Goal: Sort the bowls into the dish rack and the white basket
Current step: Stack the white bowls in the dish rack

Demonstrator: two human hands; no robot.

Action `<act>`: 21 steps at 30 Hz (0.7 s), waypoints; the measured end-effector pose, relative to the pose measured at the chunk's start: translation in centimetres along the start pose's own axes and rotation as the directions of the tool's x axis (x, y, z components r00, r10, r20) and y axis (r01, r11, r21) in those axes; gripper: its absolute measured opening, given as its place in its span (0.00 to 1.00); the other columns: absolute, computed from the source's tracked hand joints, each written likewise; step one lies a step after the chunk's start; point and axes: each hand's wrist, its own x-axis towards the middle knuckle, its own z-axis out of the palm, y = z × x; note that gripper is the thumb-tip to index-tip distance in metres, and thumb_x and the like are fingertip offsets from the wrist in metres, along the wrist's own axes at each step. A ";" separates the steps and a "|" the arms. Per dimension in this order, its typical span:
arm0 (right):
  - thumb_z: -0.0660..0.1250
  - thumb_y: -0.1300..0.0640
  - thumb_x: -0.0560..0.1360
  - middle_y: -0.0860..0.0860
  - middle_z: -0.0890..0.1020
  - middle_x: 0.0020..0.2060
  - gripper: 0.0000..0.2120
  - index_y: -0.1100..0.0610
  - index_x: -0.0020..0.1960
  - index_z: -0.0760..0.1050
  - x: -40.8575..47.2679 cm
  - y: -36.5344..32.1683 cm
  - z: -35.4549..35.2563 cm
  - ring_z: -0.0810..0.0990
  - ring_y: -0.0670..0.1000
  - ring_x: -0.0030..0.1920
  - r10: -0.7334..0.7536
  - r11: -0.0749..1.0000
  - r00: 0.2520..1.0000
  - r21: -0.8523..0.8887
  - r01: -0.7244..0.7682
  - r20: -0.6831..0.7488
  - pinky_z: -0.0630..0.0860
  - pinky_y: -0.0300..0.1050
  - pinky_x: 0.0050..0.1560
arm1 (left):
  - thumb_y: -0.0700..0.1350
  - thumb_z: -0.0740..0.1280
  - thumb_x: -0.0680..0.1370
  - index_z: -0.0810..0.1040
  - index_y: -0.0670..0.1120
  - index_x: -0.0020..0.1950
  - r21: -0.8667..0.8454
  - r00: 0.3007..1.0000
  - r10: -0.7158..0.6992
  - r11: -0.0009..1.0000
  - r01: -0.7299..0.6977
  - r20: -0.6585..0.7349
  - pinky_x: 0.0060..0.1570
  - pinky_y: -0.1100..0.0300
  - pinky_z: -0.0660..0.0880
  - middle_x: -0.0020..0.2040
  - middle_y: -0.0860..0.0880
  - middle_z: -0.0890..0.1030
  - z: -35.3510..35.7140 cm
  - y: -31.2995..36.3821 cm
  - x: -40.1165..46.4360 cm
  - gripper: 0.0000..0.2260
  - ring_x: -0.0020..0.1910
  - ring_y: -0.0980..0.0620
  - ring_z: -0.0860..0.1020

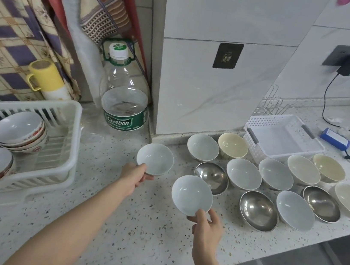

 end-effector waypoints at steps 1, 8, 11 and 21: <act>0.64 0.62 0.73 0.58 0.85 0.35 0.20 0.55 0.64 0.75 -0.3 0.1 0.4 0.71 0.50 0.29 -0.003 1.000 1.000 -0.005 0.003 0.004 0.70 0.44 0.30 | 0.35 0.59 0.77 0.73 0.35 0.65 0.013 1.000 0.024 1.000 -0.024 0.008 0.19 0.66 0.57 0.34 0.42 0.85 -1.0 0.1 -0.6 0.17 0.21 0.56 0.64; 0.65 0.59 0.73 0.53 0.85 0.33 0.18 0.57 0.62 0.77 -3.7 0.5 3.5 0.79 0.53 0.37 -0.046 0.998 0.999 -0.037 0.046 0.023 0.71 0.45 0.33 | 0.36 0.58 0.77 0.75 0.41 0.59 0.057 0.979 0.187 0.980 -0.192 0.083 0.21 0.66 0.61 0.39 0.42 0.86 -9.1 0.5 -6.3 0.12 0.22 0.58 0.67; 0.66 0.57 0.72 0.52 0.85 0.31 0.19 0.55 0.63 0.76 -5.2 0.2 5.5 0.76 0.50 0.33 -0.058 0.996 0.998 -0.070 0.060 0.029 0.72 0.46 0.34 | 0.36 0.59 0.77 0.77 0.40 0.54 0.010 0.967 0.232 0.972 -0.235 0.107 0.22 0.66 0.61 0.38 0.42 0.86 -13.5 0.4 -8.3 0.10 0.22 0.58 0.66; 0.63 0.57 0.68 0.55 0.84 0.29 0.16 0.56 0.54 0.80 -12.0 -3.1 14.5 0.68 0.46 0.21 -0.211 0.977 0.959 0.000 0.215 0.188 0.68 0.36 0.22 | 0.37 0.58 0.77 0.77 0.39 0.46 -0.048 0.909 0.381 0.918 -0.394 -0.167 0.28 0.62 0.65 0.34 0.42 0.85 -29.4 -1.7 -10.6 0.08 0.22 0.59 0.70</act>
